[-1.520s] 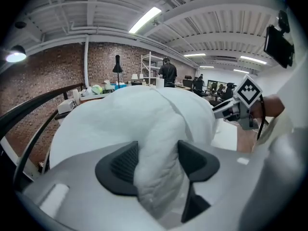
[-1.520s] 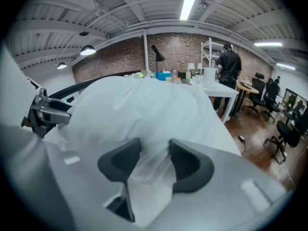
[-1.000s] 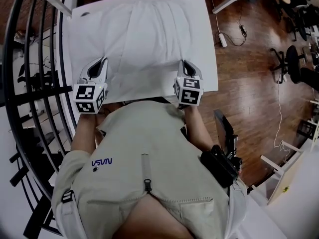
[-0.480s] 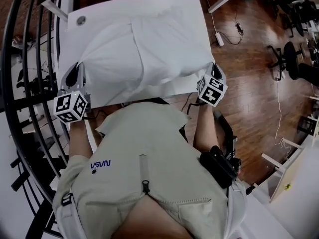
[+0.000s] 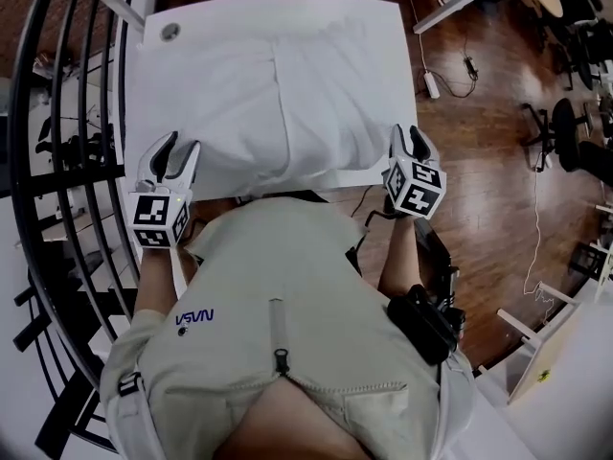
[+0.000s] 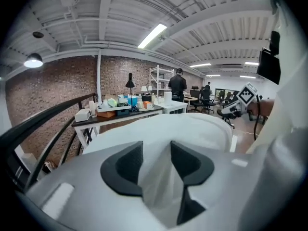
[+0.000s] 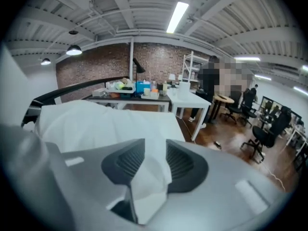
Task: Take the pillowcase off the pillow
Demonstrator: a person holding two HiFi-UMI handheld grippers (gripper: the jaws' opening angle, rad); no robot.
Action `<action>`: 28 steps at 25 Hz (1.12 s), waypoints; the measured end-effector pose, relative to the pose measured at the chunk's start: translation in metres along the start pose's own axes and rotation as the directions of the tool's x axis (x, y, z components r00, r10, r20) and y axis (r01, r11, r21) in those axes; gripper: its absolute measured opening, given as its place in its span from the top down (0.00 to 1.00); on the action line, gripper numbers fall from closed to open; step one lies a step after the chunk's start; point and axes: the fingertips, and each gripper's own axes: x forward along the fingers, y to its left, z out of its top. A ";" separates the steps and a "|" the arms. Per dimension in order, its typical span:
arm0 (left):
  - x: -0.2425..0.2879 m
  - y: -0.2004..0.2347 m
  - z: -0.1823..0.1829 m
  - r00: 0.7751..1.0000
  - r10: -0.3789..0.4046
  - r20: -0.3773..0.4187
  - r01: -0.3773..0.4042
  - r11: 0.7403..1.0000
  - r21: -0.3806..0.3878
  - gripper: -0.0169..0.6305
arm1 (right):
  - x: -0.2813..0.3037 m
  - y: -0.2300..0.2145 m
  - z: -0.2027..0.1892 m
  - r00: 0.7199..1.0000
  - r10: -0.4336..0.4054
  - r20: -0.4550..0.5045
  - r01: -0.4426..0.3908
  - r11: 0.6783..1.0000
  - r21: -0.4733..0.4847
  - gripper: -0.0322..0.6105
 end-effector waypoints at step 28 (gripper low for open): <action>0.199 0.015 0.036 0.865 -0.291 -0.408 0.363 0.926 0.109 0.38 | 0.195 0.124 0.078 0.919 0.303 -0.250 -0.355 0.914 -0.196 0.64</action>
